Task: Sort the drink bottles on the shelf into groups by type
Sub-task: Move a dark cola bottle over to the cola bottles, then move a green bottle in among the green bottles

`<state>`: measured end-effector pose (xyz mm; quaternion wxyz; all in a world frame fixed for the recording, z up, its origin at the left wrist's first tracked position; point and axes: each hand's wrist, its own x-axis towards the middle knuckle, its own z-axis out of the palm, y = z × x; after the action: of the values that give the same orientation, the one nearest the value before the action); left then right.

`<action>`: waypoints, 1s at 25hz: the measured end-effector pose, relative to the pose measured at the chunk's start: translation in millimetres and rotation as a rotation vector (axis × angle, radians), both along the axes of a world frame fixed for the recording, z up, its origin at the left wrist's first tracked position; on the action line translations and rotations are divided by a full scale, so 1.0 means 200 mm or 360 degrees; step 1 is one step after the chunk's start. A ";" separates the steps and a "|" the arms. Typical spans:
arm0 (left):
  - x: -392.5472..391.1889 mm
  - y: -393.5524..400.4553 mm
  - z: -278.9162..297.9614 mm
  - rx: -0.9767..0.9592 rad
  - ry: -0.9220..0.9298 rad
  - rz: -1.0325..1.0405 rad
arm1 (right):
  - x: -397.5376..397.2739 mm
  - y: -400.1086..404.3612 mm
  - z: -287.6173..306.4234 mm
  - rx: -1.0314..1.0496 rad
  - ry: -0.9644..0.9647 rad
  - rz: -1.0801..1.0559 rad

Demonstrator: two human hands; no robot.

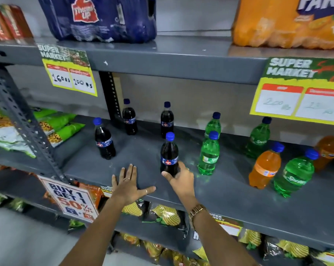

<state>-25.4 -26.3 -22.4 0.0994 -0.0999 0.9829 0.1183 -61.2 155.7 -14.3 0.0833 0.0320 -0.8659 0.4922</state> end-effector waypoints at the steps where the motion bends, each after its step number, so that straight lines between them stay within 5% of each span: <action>1: 0.00 0.00 -0.01 0.0004 0.0010 -0.0004 | -0.03 -0.04 0.00 -0.0006 0.0001 0.0014; 13: 0.00 -0.01 -0.03 0.0018 0.0045 0.0011 | -0.13 -0.18 -0.02 0.0039 -0.0007 0.0146; 17: 0.01 0.00 -0.01 0.0008 0.0039 0.0010 | -0.07 -0.16 -0.01 -0.0198 -0.0201 0.0122; 25: 0.12 0.24 -0.01 -0.0023 0.0203 0.0045 | 0.07 0.11 0.02 -0.0594 0.0219 -0.0858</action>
<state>-1.3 22.4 -24.1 0.0342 -0.1068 0.9866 0.1186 -46.3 177.8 -10.9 0.2731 -0.1809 -0.7305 0.5992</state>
